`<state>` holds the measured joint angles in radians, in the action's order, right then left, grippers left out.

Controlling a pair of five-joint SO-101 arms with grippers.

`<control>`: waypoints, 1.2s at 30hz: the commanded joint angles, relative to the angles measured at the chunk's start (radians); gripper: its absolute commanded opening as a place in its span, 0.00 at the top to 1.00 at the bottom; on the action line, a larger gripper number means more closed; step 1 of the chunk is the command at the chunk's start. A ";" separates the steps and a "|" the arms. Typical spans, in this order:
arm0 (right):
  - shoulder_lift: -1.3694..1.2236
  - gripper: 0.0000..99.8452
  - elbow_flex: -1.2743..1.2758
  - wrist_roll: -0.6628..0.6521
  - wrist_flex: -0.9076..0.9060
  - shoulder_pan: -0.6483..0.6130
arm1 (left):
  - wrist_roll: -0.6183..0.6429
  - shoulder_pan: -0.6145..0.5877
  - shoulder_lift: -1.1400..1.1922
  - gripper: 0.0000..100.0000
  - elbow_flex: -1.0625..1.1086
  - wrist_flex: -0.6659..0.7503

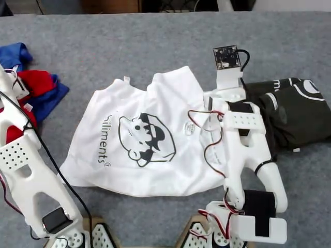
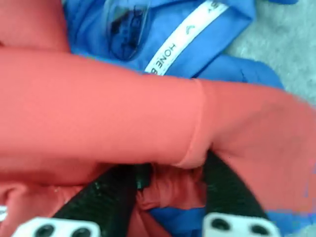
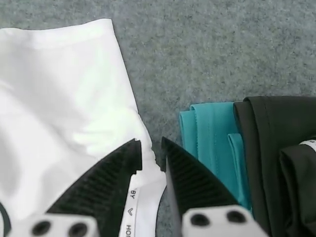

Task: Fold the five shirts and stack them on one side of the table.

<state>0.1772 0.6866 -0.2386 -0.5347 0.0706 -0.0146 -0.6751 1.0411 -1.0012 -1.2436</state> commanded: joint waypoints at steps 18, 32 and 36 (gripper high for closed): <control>-0.068 0.91 -0.188 -0.034 -0.130 -0.008 | 0.077 0.013 -0.068 0.83 -0.654 -0.512; -0.797 0.76 -0.998 -0.080 -0.520 -0.011 | -0.002 0.209 -0.071 0.83 -0.318 -0.519; -0.839 0.76 -1.079 -0.084 -0.603 -0.029 | -0.023 0.176 -0.072 0.83 -0.312 -0.519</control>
<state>-0.6621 -0.3000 -0.3122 -1.0917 0.0675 -0.0146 -0.4849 1.0288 -1.3188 -1.7499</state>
